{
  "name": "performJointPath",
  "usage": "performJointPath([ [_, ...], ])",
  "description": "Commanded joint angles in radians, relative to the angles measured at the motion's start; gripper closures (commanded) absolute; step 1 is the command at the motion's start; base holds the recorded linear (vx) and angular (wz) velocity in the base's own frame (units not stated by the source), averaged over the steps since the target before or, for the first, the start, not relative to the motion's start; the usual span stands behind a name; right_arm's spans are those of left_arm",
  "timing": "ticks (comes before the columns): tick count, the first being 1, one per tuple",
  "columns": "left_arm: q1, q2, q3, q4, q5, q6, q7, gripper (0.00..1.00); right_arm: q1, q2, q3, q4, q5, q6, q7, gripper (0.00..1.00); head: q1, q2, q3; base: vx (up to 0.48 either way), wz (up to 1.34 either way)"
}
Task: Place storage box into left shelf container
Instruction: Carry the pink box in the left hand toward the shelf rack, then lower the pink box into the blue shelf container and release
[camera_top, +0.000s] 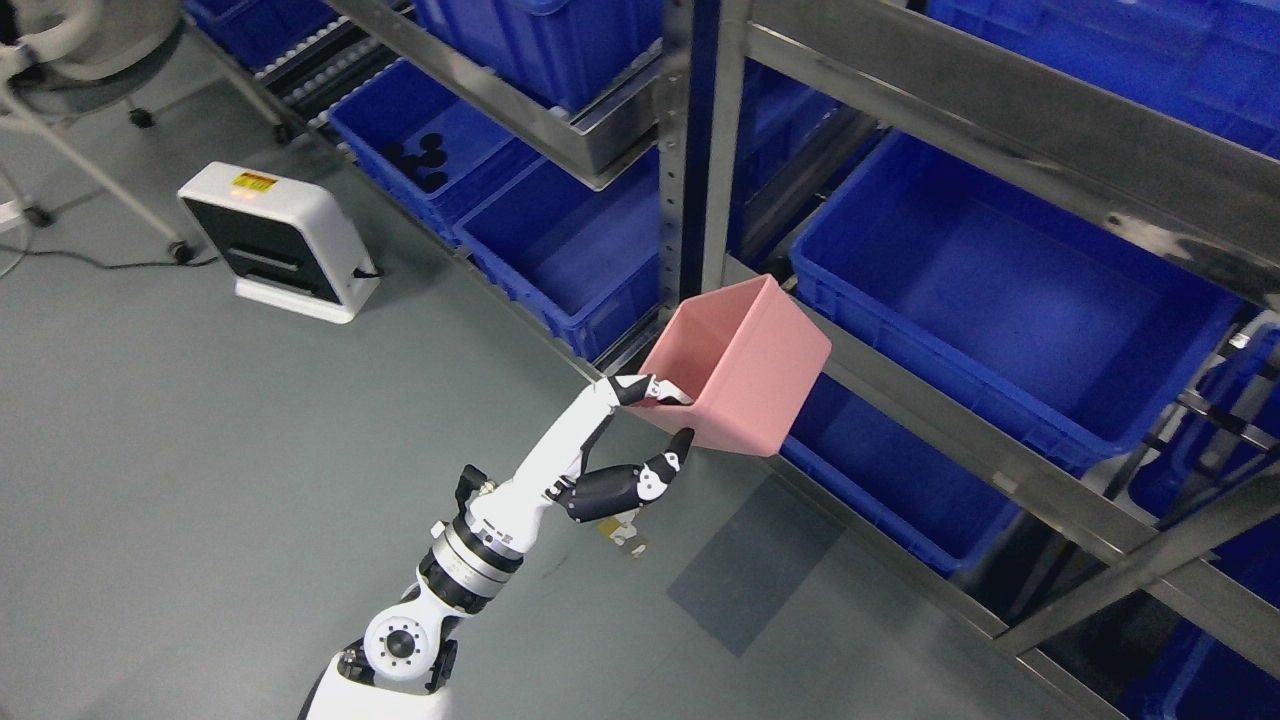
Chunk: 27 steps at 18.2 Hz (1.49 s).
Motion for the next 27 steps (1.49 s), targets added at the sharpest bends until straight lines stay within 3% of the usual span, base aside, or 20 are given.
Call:
performJointPath([
  [1,0.016,0.017,-0.111,0.085,-0.091,0.015,-0.002,0.98,0.026,-0.017,0.0,-0.017,-0.003,0.0,0.174,0.0,0.0,0.0,0.0,0.227,-0.57],
  [7,0.01,0.017,-0.11,0.183,-0.227,0.017,-0.042,0.98,0.026,-0.017,0.0,-0.017,-0.003,0.0,0.174,0.0,0.0,0.0,0.0,0.195,-0.63],
  [12,-0.105,0.017,0.038,0.214,-0.388,0.041,-0.046,0.97,0.026,-0.017,0.0,-0.017,-0.003,0.0,0.174,0.0,0.0,0.0,0.0,0.167,-0.53],
  [16,-0.212,0.017,0.081,0.235,-0.402,0.105,-0.078,0.97,0.026,-0.017,0.0,-0.017,-0.003,0.0,0.174,0.0,0.0,0.0,0.0,0.126,-0.33],
  [21,-0.381,0.017,0.206,0.384,-0.503,0.132,-0.104,0.96,0.026,-0.017,0.0,-0.017,-0.003,0.0,0.174,0.0,0.0,0.0,0.0,0.07,-0.16],
  [27,-0.403,0.017,0.277,0.491,-0.612,0.126,-0.176,0.94,0.026,-0.017,0.0,-0.017,-0.003,0.0,0.174,0.0,0.0,0.0,0.0,0.013,-0.01],
])
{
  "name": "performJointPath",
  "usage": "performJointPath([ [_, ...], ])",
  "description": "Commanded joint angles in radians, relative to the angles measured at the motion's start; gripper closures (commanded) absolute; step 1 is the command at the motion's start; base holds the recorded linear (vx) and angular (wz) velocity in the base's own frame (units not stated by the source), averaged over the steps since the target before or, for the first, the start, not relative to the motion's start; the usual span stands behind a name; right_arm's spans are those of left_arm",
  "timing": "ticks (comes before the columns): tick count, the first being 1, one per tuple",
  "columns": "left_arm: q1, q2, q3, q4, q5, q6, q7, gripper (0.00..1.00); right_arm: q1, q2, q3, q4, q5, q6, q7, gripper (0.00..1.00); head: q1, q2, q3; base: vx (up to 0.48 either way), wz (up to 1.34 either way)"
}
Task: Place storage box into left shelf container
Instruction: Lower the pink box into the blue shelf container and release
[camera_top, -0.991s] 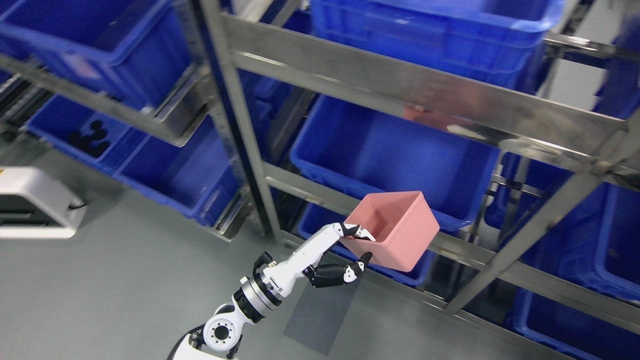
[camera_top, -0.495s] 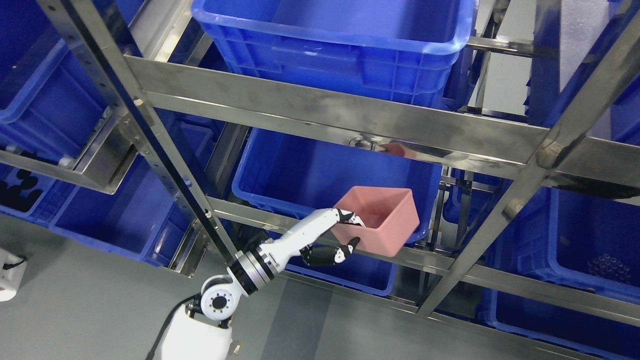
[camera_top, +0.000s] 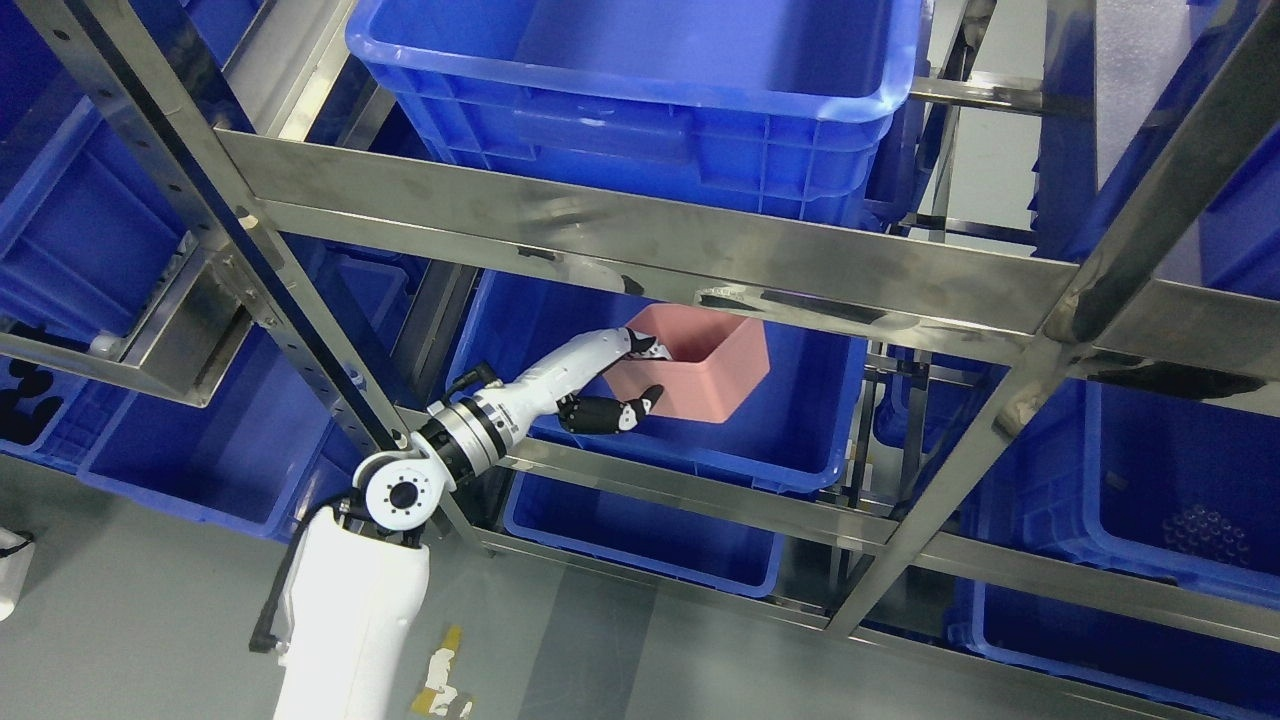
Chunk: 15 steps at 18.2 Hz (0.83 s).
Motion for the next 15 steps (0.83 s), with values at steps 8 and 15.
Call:
performJointPath([
  [8,-0.133,0.018,0.135,0.263,-0.183,-0.001,-0.009,0.67,0.026,-0.017,0.0,-0.017,-0.003,0.0,0.174,0.0,0.0,0.0,0.0,0.0,0.0],
  [15,-0.13,0.018,0.039,0.253,-0.071,-0.061,0.181,0.0,0.026,-0.017,0.0,-0.017,-0.003,0.0,0.174,0.0,0.0,0.0,0.0,0.0,0.0],
])
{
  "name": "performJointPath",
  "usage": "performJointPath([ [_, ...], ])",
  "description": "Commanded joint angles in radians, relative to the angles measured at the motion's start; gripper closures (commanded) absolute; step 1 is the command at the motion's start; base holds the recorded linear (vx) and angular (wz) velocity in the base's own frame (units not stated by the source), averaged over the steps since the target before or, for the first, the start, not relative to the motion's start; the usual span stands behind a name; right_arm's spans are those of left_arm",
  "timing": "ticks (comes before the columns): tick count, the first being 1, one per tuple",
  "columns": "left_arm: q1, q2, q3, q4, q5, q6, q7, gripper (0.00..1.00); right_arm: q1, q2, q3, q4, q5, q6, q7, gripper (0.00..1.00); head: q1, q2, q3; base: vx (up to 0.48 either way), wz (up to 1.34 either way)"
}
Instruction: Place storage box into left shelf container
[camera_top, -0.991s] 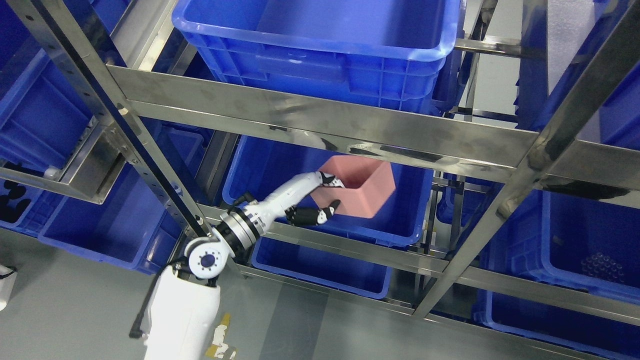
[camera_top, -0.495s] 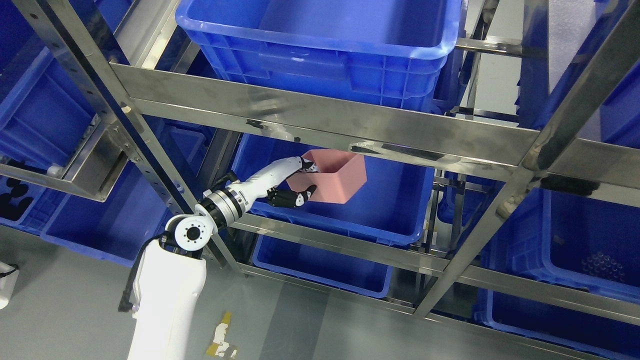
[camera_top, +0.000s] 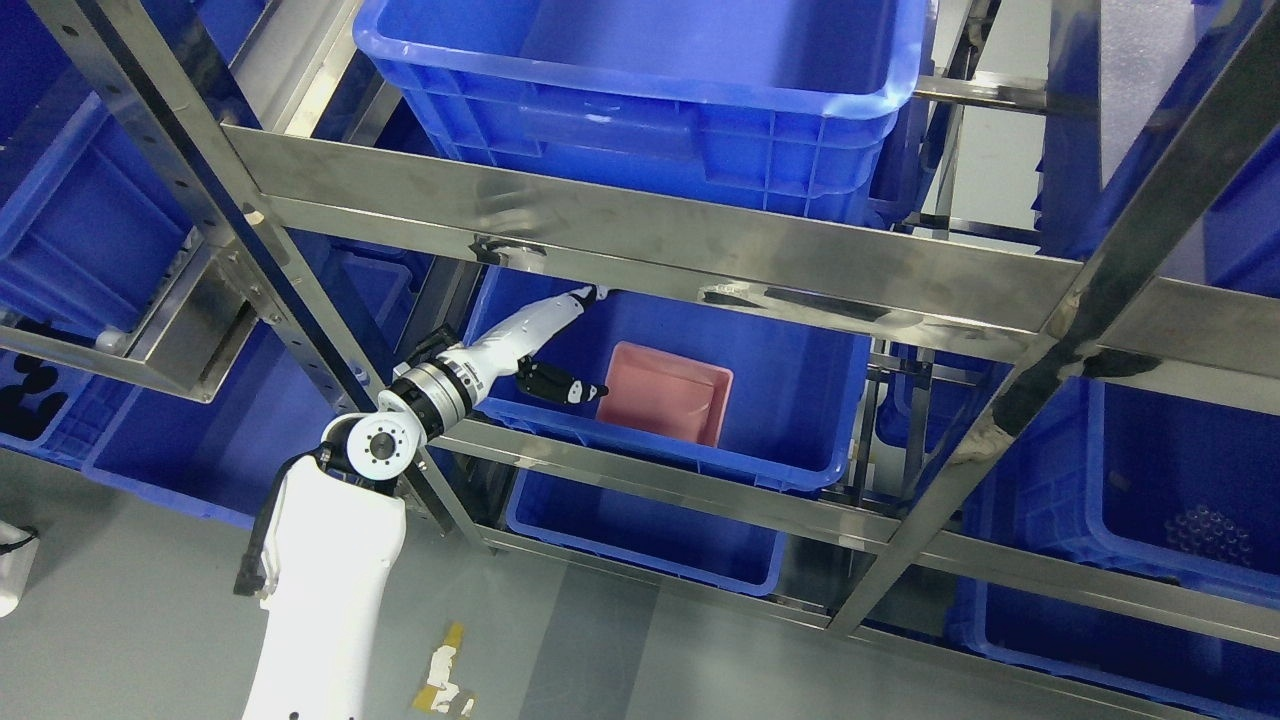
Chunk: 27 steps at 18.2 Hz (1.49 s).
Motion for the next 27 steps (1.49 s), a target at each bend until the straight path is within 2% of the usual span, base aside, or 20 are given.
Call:
performJointPath([
  [1,-0.001,0.018,-0.101,0.048,0.212,-0.05,0.084,0.0,0.026,-0.017,0.0,-0.017,-0.003,0.0,0.174,0.0,0.0,0.0,0.0,0.0,0.0],
  [3,0.037,0.018,-0.144,-0.002,0.392,0.007,0.089,0.0,0.026,-0.017,0.0,-0.017,-0.003,0.0,0.174,0.0,0.0,0.0,0.0,0.0,0.0],
  [5,0.112,0.018,-0.155,-0.077,0.5,0.036,0.118,0.0,0.026,-0.017,0.0,-0.017,-0.003,0.0,0.174,0.0,0.0,0.0,0.0,0.0,0.0],
  [7,0.186,0.018,-0.138,-0.175,0.516,0.035,0.226,0.0,0.026,-0.017,0.0,-0.017,-0.003,0.0,0.174,0.0,0.0,0.0,0.0,0.0,0.0],
  [10,0.292,0.018,-0.089,-0.338,0.516,0.053,0.47,0.0,0.026,-0.017,0.0,-0.017,-0.003,0.0,0.174,0.0,0.0,0.0,0.0,0.0,0.0],
  [13,0.427,0.018,-0.098,-0.545,0.534,0.121,0.474,0.0,0.026,-0.017,0.0,-0.017,-0.003,0.0,0.174,0.0,0.0,0.0,0.0,0.0,0.0],
  [15,0.474,0.018,-0.1,-0.573,0.532,0.102,0.472,0.0,0.026,-0.017,0.0,-0.017,-0.003,0.0,0.174,0.0,0.0,0.0,0.0,0.0,0.0],
  [16,0.51,0.018,-0.103,-0.581,0.532,0.069,0.472,0.0,0.026,-0.017,0.0,-0.017,-0.003,0.0,0.174,0.0,0.0,0.0,0.0,0.0,0.0],
  [17,0.568,0.018,-0.118,-0.581,0.532,-0.01,0.461,0.0,0.026,-0.017,0.0,-0.017,-0.003,0.0,0.174,0.0,0.0,0.0,0.0,0.0,0.0],
  [18,0.609,0.018,-0.126,-0.581,0.534,-0.025,0.443,0.0,0.026,-0.017,0.0,-0.017,-0.003,0.0,0.174,0.0,0.0,0.0,0.0,0.0,0.0],
  [21,0.625,0.018,-0.041,-0.581,0.658,-0.016,0.463,0.06,0.026,-0.017,0.0,-0.017,-0.003,0.0,0.174,0.0,0.0,0.0,0.0,0.0,0.0],
  [27,0.582,0.018,0.003,-0.579,0.71,0.11,0.501,0.01,0.026,-0.017,0.0,-0.017,-0.003,0.0,0.174,0.0,0.0,0.0,0.0,0.0,0.0],
])
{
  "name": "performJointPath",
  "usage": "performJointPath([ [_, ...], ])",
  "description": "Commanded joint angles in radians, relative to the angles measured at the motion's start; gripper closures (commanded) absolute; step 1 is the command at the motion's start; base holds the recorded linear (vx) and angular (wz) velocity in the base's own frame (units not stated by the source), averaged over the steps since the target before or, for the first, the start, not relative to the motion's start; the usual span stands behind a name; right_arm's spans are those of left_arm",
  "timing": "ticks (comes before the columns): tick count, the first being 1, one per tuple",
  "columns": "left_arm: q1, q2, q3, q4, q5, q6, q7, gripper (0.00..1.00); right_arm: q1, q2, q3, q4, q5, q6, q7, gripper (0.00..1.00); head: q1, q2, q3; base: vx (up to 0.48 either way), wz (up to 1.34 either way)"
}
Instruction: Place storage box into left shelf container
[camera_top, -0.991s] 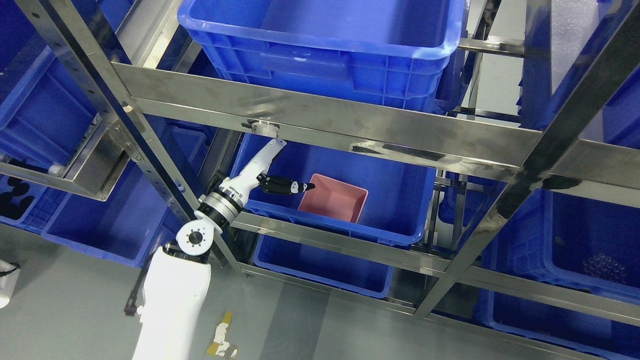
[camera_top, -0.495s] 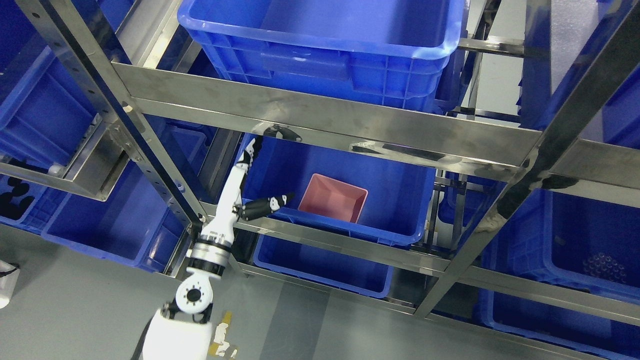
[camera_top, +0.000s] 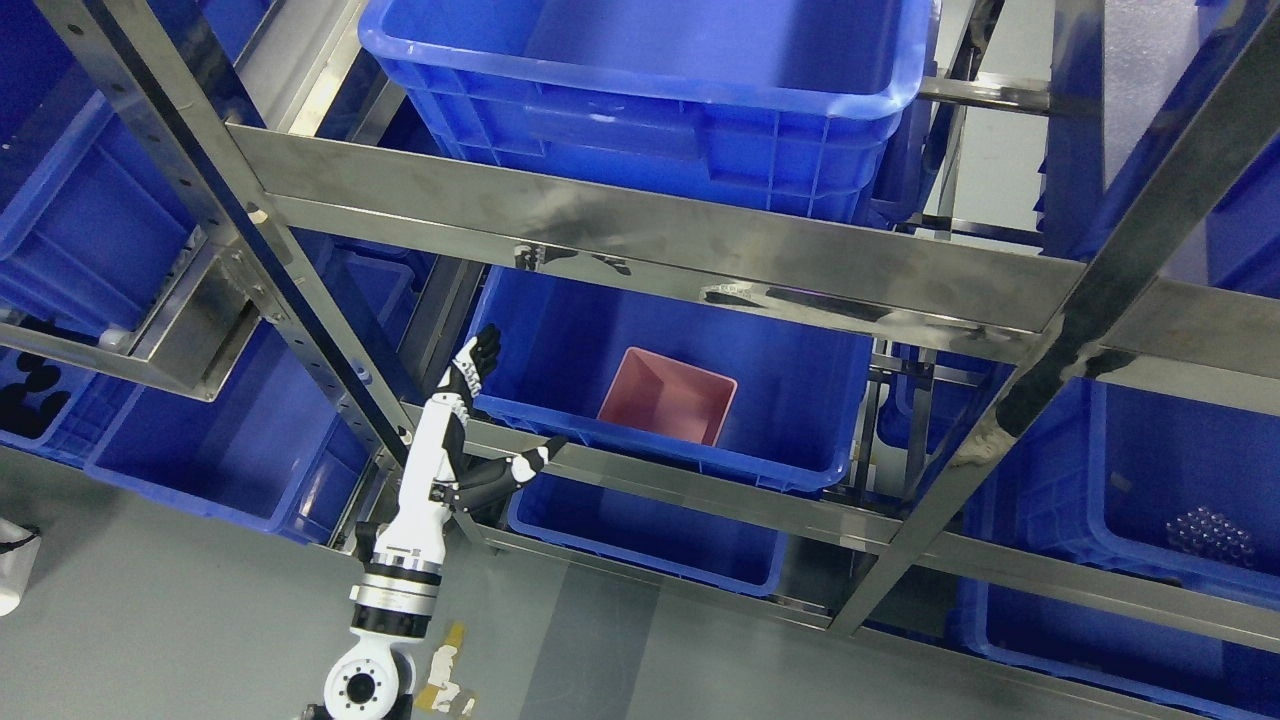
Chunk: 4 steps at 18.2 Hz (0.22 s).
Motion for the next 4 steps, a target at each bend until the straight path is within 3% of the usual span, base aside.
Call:
performJointPath([
  [1,0.004,0.017,0.051,-0.102,0.057,0.078,0.04,0.01,0.026,-0.017,0.0,-0.017,-0.003,0.0,0.175,0.0,0.0,0.0,0.0,0.0,0.0],
  [4,0.002,0.017,0.051,-0.104,0.059,0.085,0.037,0.0,0.026,-0.017,0.0,-0.017,-0.003,0.0,0.175,0.0,0.0,0.0,0.0,0.0,0.0],
])
